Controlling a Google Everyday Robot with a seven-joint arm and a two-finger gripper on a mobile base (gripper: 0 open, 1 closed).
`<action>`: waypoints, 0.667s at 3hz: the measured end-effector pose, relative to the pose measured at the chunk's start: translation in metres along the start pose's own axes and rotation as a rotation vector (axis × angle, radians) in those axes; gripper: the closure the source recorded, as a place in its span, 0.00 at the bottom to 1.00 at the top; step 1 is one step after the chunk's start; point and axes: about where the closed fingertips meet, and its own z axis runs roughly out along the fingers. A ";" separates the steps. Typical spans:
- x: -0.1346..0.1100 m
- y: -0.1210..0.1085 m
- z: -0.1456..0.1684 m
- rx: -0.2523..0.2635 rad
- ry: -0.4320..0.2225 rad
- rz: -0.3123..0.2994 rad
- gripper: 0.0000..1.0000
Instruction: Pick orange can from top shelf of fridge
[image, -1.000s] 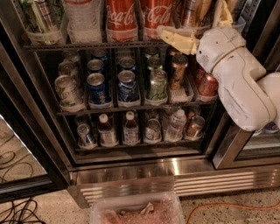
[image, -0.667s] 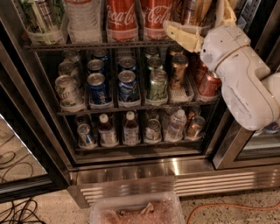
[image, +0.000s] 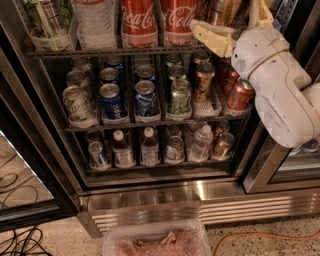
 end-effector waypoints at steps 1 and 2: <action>0.001 0.012 0.003 -0.020 0.011 -0.029 0.15; 0.001 0.012 0.003 -0.020 0.011 -0.029 0.20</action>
Offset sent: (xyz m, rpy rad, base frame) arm -0.0012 0.0111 -0.0030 -0.0338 -0.0009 0.0031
